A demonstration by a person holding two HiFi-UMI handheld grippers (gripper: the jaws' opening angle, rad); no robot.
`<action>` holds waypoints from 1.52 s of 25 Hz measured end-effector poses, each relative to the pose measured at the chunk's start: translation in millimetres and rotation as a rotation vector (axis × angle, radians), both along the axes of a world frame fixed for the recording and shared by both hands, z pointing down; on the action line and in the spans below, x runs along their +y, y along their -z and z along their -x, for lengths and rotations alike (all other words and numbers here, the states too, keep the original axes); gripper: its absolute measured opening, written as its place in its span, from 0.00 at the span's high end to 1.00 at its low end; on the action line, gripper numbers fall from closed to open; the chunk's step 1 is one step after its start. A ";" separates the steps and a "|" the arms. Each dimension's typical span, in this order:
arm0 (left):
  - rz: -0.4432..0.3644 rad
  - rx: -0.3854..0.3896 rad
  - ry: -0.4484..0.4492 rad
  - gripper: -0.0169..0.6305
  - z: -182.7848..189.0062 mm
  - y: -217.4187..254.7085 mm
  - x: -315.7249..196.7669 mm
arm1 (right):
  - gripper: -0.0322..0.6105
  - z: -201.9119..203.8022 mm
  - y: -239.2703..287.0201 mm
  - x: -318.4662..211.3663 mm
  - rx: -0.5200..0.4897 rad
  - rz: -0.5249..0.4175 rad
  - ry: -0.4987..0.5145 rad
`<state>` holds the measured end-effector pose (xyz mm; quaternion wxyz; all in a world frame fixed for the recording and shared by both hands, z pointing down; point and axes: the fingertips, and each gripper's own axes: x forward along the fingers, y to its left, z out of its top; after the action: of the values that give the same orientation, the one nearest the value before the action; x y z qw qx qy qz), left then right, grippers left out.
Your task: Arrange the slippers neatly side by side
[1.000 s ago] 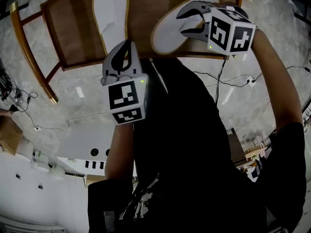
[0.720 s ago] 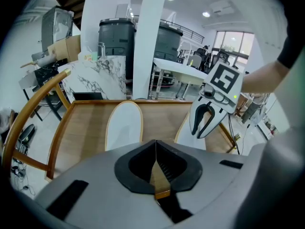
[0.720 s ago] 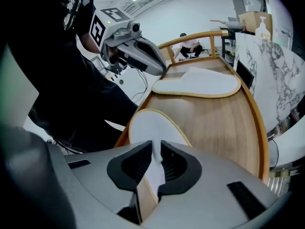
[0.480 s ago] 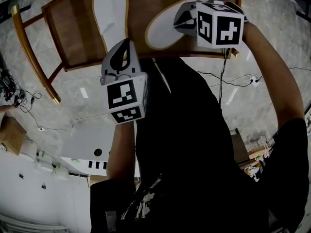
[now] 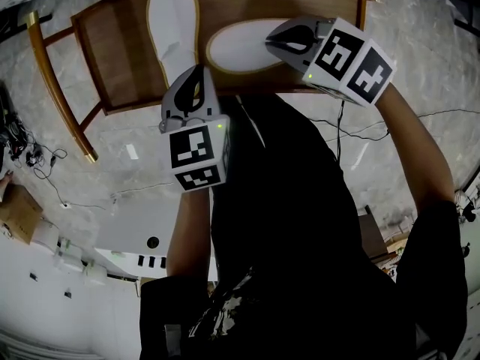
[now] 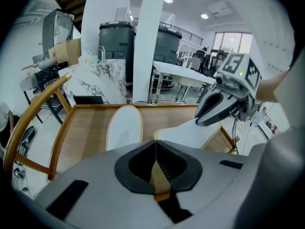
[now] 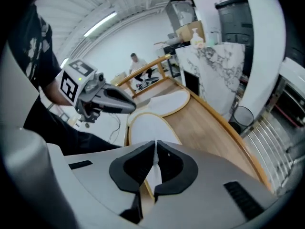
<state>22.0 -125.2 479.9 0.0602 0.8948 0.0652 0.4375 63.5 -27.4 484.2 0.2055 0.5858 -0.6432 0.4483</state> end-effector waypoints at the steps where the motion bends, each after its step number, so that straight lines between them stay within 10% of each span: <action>1: 0.001 0.002 0.000 0.97 -1.3 -0.1 0.5 | 0.94 -6.8 2.8 1.7 -0.001 -0.002 -0.081; 11: 0.012 0.002 0.021 0.97 -6.9 -6.1 -3.0 | 0.94 -54.1 4.6 33.2 -0.084 -0.133 -0.899; 18: 0.021 0.004 0.016 0.97 -8.3 -6.0 4.4 | 0.94 -57.7 -12.3 33.4 -0.071 -0.170 -1.130; 28: 0.029 -0.014 0.008 0.97 -6.9 -10.6 5.7 | 0.76 -59.2 -13.2 20.0 0.050 -0.185 -0.996; 33: 0.022 -0.015 -0.016 0.97 -9.2 -11.8 7.9 | 0.76 -62.1 -10.5 16.3 0.212 -0.085 -0.605; 38: 0.029 -0.043 -0.042 0.97 -4.2 -17.2 11.7 | 0.76 -73.2 -25.9 12.9 0.121 0.037 -0.341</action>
<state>26.2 -113.5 497.0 0.0653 0.8827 0.0889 0.4567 136.7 -14.5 510.0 0.1755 0.7085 -0.5126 0.4521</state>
